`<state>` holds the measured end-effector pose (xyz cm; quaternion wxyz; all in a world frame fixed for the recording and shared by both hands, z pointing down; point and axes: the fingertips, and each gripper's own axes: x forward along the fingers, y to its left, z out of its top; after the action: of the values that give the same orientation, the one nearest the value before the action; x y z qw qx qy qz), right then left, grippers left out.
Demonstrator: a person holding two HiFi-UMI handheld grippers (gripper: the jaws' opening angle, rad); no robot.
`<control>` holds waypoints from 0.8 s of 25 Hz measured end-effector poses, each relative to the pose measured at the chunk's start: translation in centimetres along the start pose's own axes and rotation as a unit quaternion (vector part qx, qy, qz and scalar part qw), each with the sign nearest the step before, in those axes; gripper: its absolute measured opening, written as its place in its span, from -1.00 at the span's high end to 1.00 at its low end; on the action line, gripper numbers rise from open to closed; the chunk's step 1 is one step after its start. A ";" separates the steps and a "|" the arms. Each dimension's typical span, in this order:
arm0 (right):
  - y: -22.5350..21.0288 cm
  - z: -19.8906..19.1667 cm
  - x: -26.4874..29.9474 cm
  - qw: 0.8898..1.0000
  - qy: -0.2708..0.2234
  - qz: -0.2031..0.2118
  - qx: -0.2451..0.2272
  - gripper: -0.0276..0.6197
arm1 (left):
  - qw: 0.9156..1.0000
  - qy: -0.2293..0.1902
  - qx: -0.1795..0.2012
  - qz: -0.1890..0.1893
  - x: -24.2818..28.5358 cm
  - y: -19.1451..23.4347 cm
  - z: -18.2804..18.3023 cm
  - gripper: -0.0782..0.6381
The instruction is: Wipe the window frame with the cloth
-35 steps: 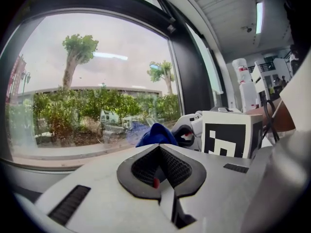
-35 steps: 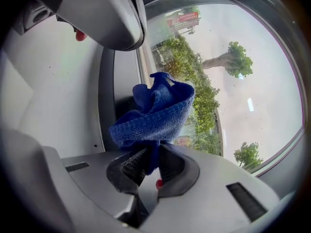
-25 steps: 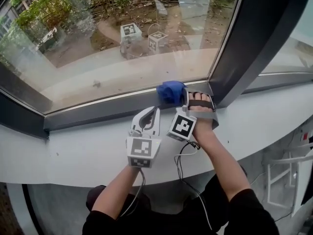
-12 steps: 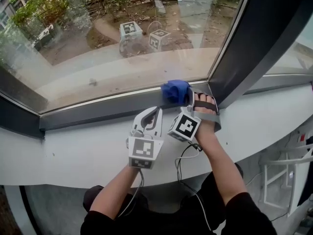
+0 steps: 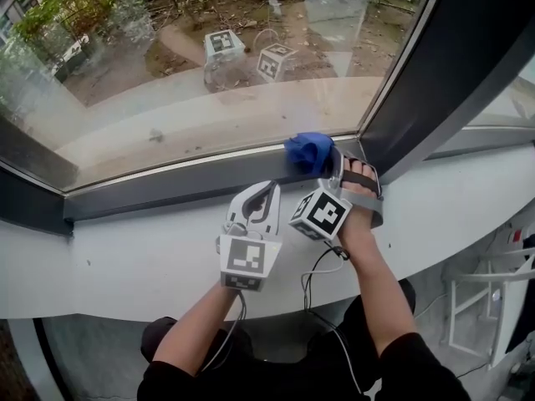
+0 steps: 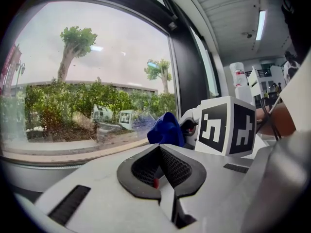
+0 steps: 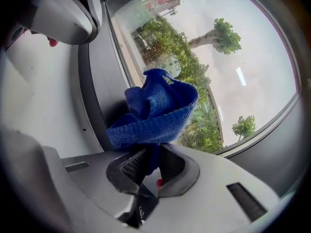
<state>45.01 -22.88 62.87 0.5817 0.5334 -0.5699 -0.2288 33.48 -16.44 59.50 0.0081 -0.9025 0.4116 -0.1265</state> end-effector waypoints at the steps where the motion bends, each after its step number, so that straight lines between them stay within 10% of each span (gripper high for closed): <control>1: -0.1 -0.2 0.1 1.000 0.003 -0.001 0.000 0.85 | 1.000 0.002 0.001 -0.001 0.0 0.0 -0.1 0.77; 20: -1.2 -3.4 0.4 0.997 0.058 -0.018 0.043 0.85 | 1.000 -0.011 -0.004 -0.014 -0.1 -1.1 0.7 0.77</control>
<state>48.65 -22.36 62.70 0.5861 0.5803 -0.5350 -0.1833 34.39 -15.72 58.97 0.0074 -0.9095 0.3995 -0.1147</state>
